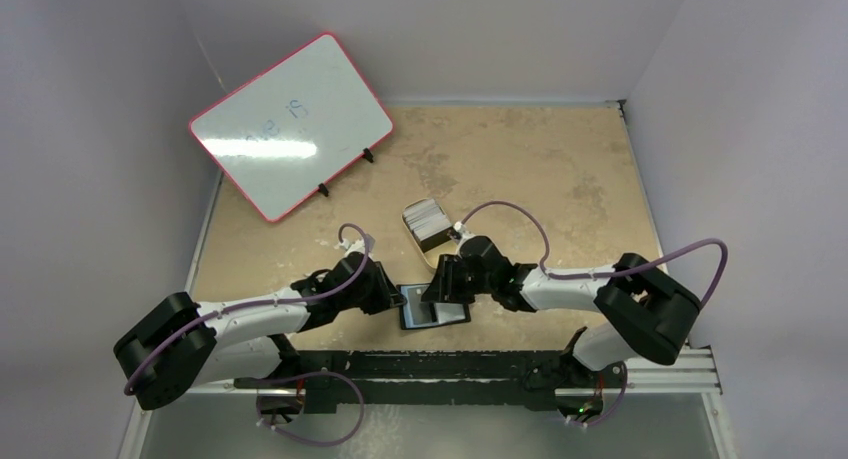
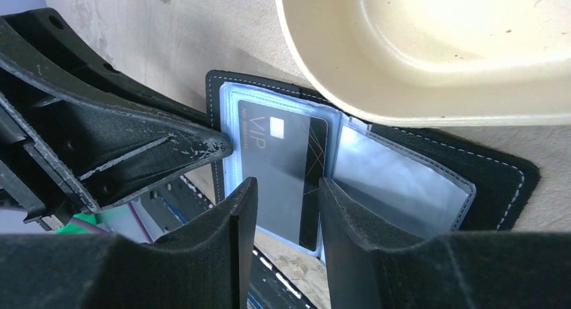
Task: Put the credit cards into the card holder
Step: Insert the credit card into the card holder.
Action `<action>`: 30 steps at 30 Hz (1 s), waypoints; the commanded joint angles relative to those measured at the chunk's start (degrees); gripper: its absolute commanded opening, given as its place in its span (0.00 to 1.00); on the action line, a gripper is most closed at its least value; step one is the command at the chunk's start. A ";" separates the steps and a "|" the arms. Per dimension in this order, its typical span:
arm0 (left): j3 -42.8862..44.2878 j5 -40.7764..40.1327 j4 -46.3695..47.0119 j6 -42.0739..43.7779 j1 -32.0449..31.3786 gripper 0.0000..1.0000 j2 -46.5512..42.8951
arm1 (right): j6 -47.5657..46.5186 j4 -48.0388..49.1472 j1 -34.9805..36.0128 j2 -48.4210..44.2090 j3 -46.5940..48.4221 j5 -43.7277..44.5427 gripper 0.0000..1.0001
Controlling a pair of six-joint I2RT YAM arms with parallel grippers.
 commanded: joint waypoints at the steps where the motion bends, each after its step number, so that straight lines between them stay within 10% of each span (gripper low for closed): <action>1: 0.79 -0.25 3.55 -0.53 -0.36 0.15 -0.09 | 0.66 2.99 0.46 -0.46 1.98 -1.47 0.41; 30: -0.95 2.80 11.63 -2.64 -0.51 0.17 -0.88 | -0.65 -7.75 0.44 -8.77 -0.81 5.60 0.22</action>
